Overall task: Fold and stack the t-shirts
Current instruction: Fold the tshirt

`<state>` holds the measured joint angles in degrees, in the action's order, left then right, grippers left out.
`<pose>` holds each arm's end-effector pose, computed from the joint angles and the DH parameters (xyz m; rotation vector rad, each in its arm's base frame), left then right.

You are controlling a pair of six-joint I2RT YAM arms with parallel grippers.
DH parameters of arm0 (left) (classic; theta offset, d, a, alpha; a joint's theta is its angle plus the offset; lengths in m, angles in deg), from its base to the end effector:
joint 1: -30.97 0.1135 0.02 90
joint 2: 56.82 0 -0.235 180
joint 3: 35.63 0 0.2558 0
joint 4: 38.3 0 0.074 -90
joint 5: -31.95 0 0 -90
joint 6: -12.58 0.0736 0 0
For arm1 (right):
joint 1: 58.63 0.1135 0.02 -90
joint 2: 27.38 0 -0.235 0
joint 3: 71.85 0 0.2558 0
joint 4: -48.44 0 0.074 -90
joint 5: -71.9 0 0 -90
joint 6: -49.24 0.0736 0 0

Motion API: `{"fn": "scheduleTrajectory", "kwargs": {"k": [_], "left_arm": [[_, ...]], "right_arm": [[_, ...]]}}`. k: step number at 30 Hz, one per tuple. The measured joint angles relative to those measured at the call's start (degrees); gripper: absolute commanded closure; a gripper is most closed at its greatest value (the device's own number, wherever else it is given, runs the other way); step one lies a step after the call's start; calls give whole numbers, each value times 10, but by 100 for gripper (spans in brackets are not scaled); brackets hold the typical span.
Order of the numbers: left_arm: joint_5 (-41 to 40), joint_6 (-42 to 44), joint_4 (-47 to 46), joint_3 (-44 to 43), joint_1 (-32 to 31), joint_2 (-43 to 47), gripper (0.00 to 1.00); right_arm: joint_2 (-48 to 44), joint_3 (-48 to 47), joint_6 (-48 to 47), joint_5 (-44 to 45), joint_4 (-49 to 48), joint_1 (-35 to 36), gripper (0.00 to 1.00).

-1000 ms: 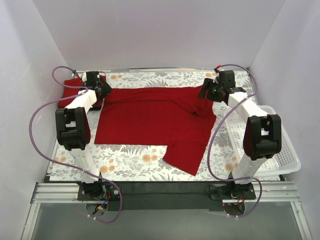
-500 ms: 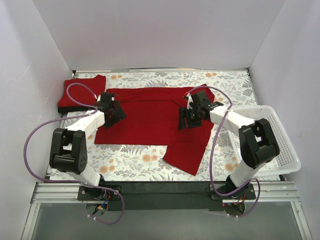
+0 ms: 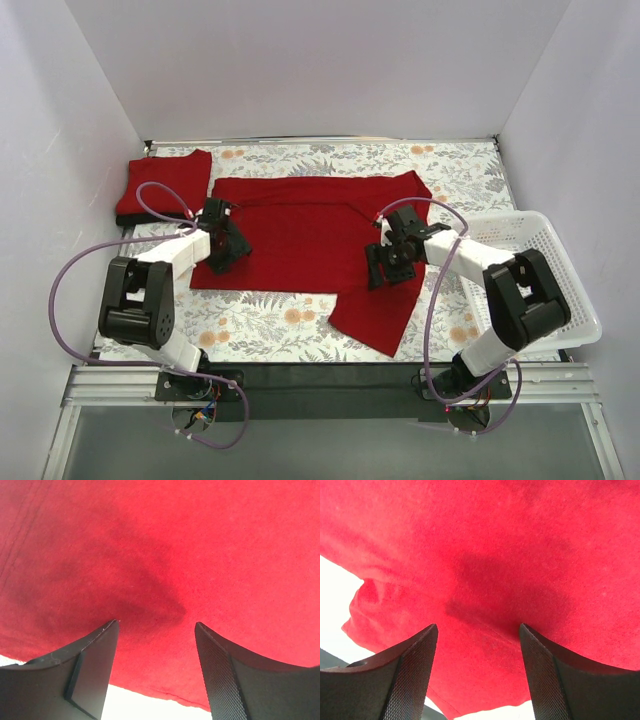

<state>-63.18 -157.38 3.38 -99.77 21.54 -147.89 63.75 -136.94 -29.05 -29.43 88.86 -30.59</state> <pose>0.3031 -0.0437 0.0954 -1.6362 2.2728 -0.2828 0.2693 0.1598 0.1022 -0.4527 2.7499 0.4573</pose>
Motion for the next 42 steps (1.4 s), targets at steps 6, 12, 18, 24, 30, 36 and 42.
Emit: {"fn": "scheduleTrajectory", "kwargs": {"k": [6, 12, 18, 24, 30, 36, 42], "left_arm": [[56, -36, 24, 80, -1, 87, 43], [92, -86, 138, 160, -2, 222, 44], [35, -94, 204, 113, 4, 293, 42], [0, -57, 128, 16, 68, 185, 42], [-11, -25, 42, -61, 124, 35, 42], [-8, -3, -13, -117, 126, -66, 47], [2, 7, -40, -169, 126, -130, 47]], "right_arm": [[-77, 76, 0, -19, 6, 0, 37], [-137, 117, -1, -23, 71, 0, 37], [-162, 64, -3, 31, 131, -1, 39], [-173, -66, -5, 73, 52, -69, 46], [-103, -119, 13, 17, -31, -149, 51], [-26, -122, 31, 5, -80, -150, 51], [61, -191, 33, 57, -91, -161, 51]]}}
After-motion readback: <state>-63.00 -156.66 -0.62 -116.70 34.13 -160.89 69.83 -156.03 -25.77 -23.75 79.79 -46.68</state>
